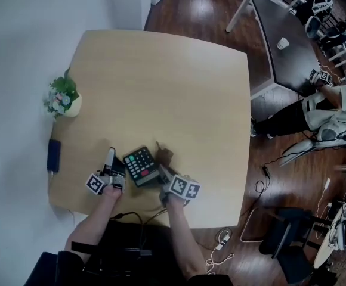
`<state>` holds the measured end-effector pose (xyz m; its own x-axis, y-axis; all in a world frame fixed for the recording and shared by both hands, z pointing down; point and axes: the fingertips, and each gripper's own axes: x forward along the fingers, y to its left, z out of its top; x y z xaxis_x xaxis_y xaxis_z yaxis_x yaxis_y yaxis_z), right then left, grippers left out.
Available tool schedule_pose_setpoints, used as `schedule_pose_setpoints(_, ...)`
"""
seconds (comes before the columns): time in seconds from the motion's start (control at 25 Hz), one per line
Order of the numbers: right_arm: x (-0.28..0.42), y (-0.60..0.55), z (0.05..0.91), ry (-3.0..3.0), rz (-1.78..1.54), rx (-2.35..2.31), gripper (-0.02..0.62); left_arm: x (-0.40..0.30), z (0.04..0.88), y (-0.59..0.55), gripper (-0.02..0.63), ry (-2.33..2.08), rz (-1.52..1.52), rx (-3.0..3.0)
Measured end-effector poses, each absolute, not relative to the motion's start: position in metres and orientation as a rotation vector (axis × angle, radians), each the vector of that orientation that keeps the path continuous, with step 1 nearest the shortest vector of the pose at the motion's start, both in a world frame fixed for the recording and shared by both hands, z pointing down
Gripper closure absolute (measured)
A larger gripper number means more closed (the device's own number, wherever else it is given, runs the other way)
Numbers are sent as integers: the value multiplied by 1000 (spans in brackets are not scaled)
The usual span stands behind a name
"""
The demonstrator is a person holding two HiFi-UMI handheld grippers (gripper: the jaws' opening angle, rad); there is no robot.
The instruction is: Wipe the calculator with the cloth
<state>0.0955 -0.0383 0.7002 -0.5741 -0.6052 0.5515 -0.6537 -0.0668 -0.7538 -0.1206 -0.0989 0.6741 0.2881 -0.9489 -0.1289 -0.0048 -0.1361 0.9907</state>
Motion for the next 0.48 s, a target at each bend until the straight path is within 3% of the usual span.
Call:
schedule_pose_setpoints(0.16, 72, -34, 704, -2093, 1892, 1450, 532, -132, 679, -134, 609, -895, -1122, 1457)
schedule_pose_setpoints(0.32, 63, -43, 706, -2120, 1850, 1447, 532, -123, 665, -160, 611, -794, -922, 1623)
schedule_pose_setpoints(0.48, 93, -64, 698, -2164, 1724, 1465, 532, -110, 631, -107, 611, -581, -767, 1814)
